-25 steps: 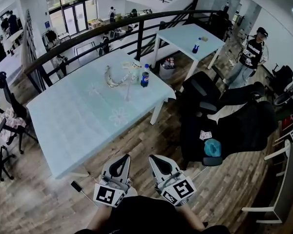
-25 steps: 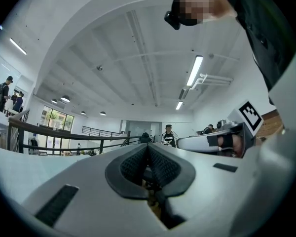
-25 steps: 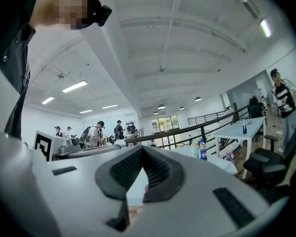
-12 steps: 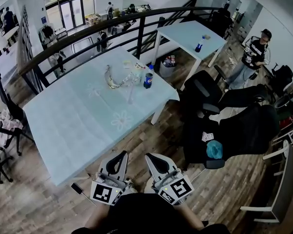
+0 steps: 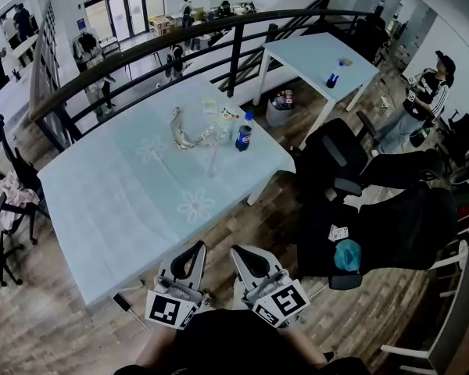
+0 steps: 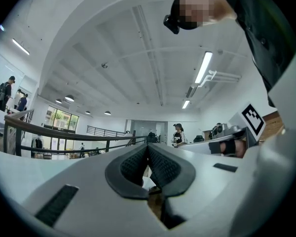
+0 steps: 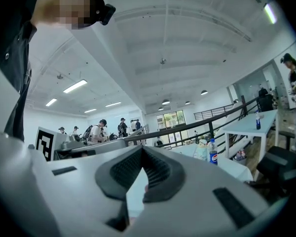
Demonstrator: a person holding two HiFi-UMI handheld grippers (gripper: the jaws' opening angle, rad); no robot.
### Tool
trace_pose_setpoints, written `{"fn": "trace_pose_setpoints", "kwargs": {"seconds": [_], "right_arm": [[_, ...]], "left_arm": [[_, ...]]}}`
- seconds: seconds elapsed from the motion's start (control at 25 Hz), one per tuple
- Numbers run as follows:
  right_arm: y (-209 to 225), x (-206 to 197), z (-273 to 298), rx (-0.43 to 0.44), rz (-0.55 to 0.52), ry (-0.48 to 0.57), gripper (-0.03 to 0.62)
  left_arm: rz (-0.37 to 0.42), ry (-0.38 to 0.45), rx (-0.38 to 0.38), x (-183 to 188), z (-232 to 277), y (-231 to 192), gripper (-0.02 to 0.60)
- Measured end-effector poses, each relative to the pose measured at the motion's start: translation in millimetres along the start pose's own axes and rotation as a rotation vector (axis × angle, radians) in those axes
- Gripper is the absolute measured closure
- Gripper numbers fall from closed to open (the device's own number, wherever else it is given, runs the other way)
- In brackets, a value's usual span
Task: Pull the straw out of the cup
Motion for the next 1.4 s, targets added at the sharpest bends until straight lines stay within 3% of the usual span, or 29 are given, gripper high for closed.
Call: {"fn": "trace_pose_setpoints", "kwargs": {"seconds": [0.36,0.84,1.12,1.4], "right_arm": [[91,18,29,0.063,0.017,-0.023,0.588],[198,48,45,0.165,0.000,-0.017,0.588],[230,56,54,0.191,-0.015,-0.026,0.588],[254,64,85,0.172,-0.011,-0.041,0.588]], "left_arm": [[0.011,-0.042,0.072,11,87,-9,0.569],[0.006,-0.019,0.214,31,173,0,0.569],[-0.007,-0.030,0.273,25,201,0,0.568],[0.009,-0.043,0.296,23,230,-33,0.568]]}}
Point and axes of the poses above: the fingertips, and each gripper's own axes: z forward along the fingers, y to its right, x out of its top, the point moved 10 cm from there along -z, backward along the fingers, and after that the axes turned 13 degrees about -y, right-handed, at the moved point
